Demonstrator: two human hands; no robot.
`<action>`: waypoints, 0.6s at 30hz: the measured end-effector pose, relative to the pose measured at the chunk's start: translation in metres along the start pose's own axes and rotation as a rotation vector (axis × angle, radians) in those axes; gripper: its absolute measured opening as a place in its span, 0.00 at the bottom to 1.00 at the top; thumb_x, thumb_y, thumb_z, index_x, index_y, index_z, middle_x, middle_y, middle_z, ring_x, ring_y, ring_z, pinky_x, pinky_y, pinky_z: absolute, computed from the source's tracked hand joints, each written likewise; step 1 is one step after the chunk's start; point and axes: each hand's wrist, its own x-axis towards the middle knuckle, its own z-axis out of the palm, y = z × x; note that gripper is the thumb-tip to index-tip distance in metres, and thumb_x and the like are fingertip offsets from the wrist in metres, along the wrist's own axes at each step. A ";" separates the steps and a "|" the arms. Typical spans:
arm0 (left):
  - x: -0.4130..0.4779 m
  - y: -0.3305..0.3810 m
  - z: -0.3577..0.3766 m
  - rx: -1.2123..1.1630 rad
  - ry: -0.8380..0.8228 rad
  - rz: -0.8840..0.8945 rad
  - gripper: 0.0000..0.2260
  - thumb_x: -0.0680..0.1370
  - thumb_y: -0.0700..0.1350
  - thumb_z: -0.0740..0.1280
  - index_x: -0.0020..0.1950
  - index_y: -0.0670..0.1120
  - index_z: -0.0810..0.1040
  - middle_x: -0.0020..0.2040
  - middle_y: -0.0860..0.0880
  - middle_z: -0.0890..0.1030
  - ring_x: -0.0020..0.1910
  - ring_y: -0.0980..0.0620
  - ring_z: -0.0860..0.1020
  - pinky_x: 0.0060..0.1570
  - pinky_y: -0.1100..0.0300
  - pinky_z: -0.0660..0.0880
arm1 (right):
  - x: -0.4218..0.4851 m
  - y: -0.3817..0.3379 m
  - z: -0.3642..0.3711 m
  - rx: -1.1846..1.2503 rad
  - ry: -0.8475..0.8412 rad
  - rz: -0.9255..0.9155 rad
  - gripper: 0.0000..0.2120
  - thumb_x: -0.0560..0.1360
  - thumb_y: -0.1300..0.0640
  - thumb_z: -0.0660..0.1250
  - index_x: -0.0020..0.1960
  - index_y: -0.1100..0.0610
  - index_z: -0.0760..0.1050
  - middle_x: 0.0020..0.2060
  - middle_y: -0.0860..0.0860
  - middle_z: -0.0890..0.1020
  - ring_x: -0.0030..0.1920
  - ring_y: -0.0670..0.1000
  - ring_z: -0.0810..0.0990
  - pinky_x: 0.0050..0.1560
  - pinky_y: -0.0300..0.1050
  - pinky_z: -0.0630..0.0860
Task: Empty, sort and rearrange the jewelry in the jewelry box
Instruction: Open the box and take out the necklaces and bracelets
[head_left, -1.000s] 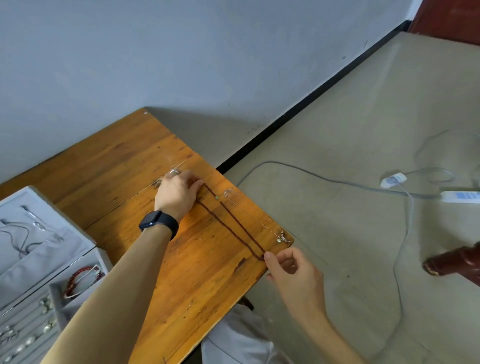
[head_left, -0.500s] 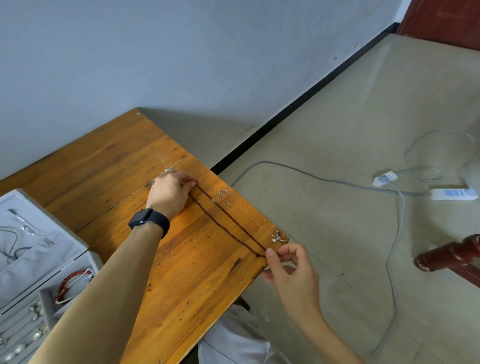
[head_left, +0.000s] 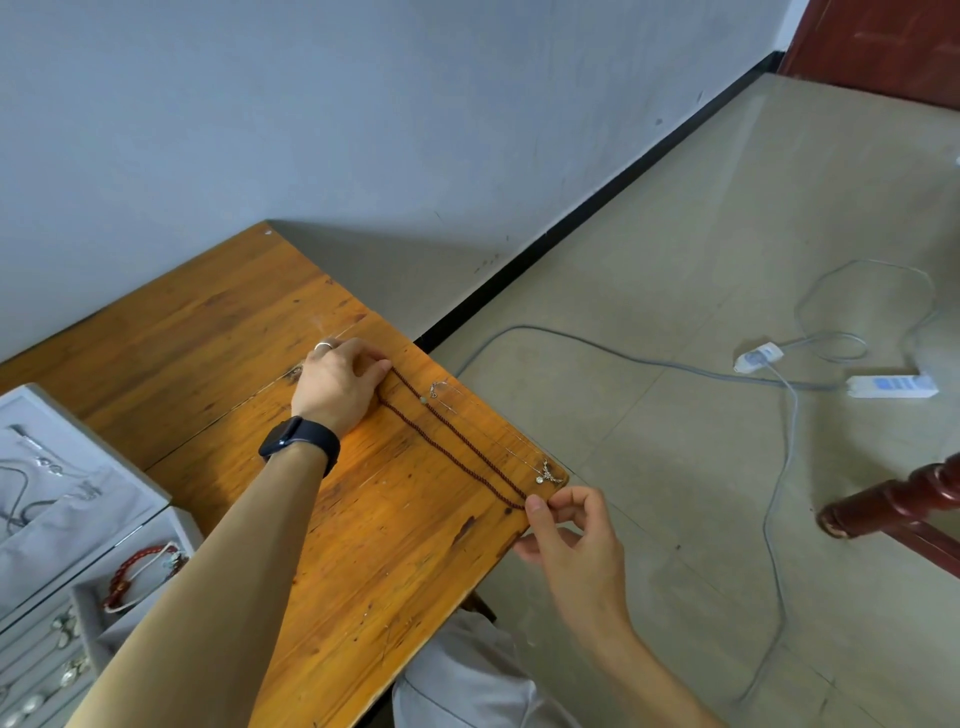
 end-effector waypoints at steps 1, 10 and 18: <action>0.000 0.001 0.001 -0.006 0.003 -0.013 0.07 0.79 0.54 0.68 0.55 0.53 0.80 0.58 0.48 0.73 0.58 0.45 0.73 0.50 0.53 0.73 | 0.000 -0.001 0.000 0.002 -0.002 0.001 0.08 0.78 0.55 0.70 0.49 0.55 0.71 0.41 0.44 0.84 0.37 0.52 0.87 0.38 0.40 0.82; -0.018 0.007 -0.014 0.005 -0.089 -0.033 0.16 0.83 0.56 0.60 0.65 0.51 0.76 0.58 0.47 0.79 0.45 0.55 0.75 0.40 0.61 0.71 | -0.005 -0.004 -0.015 -0.134 -0.029 -0.090 0.02 0.80 0.53 0.68 0.50 0.50 0.75 0.42 0.40 0.83 0.39 0.47 0.86 0.39 0.35 0.80; -0.117 0.010 -0.037 0.180 -0.055 -0.009 0.19 0.82 0.57 0.60 0.72 0.54 0.70 0.70 0.46 0.74 0.67 0.42 0.73 0.62 0.45 0.75 | -0.013 -0.042 -0.025 -0.798 -0.173 -0.808 0.06 0.78 0.53 0.67 0.55 0.51 0.79 0.50 0.43 0.81 0.51 0.45 0.77 0.51 0.38 0.73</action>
